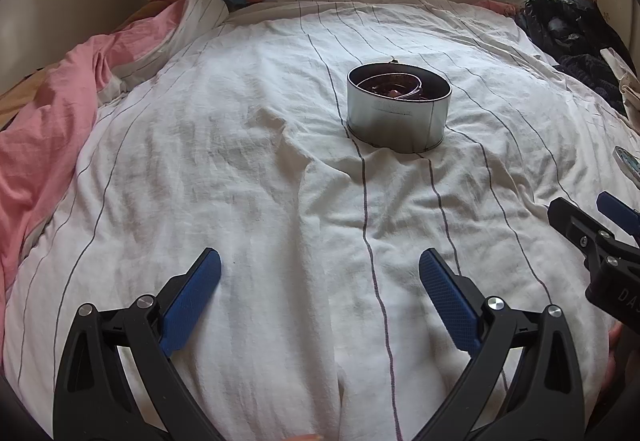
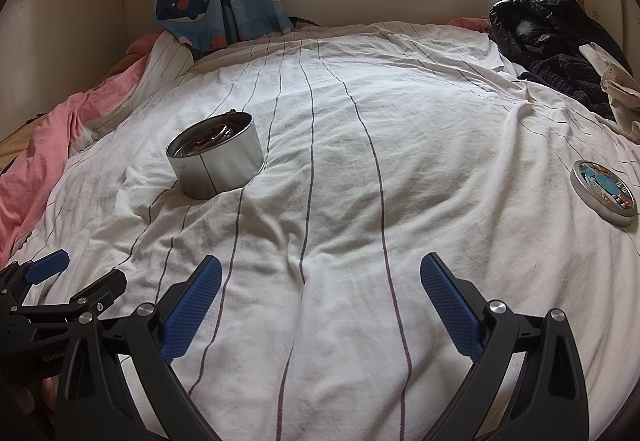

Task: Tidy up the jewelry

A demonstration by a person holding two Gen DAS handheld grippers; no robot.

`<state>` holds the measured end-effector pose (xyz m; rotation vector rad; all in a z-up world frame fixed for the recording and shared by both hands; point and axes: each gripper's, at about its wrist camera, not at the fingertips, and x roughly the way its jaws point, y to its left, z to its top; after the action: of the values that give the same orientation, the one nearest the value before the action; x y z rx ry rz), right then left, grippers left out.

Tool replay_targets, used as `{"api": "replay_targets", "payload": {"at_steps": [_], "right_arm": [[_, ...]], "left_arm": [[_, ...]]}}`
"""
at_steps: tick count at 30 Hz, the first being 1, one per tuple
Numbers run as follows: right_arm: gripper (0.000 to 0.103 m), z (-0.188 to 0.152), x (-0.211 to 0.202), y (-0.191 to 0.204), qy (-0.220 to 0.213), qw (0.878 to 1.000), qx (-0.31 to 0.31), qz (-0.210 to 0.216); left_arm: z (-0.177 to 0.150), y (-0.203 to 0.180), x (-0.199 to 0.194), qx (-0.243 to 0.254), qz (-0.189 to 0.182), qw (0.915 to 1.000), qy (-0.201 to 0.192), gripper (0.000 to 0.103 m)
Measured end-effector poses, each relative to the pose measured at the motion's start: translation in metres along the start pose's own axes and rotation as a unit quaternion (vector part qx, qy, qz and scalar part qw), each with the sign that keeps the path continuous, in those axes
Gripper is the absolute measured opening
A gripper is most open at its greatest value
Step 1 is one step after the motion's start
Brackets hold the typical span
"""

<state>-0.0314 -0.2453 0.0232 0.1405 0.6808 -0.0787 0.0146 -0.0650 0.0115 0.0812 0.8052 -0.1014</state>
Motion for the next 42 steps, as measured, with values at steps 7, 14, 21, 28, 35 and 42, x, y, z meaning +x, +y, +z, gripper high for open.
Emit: {"api": "replay_targets", "payload": {"at_steps": [7, 14, 21, 28, 35, 42], "right_arm": [[0.095, 0.0006, -0.0002, 0.0, 0.0, 1.0, 0.0, 0.0], [0.095, 0.0006, 0.0002, 0.0003, 0.0, 1.0, -0.001, 0.0], [0.095, 0.0007, 0.0003, 0.0003, 0.001, 1.0, -0.001, 0.0], [0.095, 0.0009, 0.0004, 0.0003, 0.001, 1.0, -0.001, 0.0], [0.095, 0.0012, 0.0003, 0.0001, 0.001, 1.0, -0.001, 0.0], [0.095, 0.0014, 0.0004, -0.0001, 0.002, 1.0, -0.002, 0.0]], "left_arm": [[-0.0001, 0.0001, 0.0006, 0.001, 0.001, 1.0, 0.001, 0.096], [0.0003, -0.0015, 0.0007, 0.001, 0.001, 1.0, 0.001, 0.096], [0.0006, -0.0021, 0.0016, 0.001, 0.001, 1.0, 0.001, 0.096], [0.0004, -0.0013, 0.0018, 0.002, 0.001, 1.0, 0.002, 0.096], [0.0007, -0.0037, 0.0038, 0.006, 0.005, 1.0, 0.006, 0.096], [0.0011, -0.0027, -0.0027, 0.009, -0.008, 0.9999, -0.008, 0.096]]}}
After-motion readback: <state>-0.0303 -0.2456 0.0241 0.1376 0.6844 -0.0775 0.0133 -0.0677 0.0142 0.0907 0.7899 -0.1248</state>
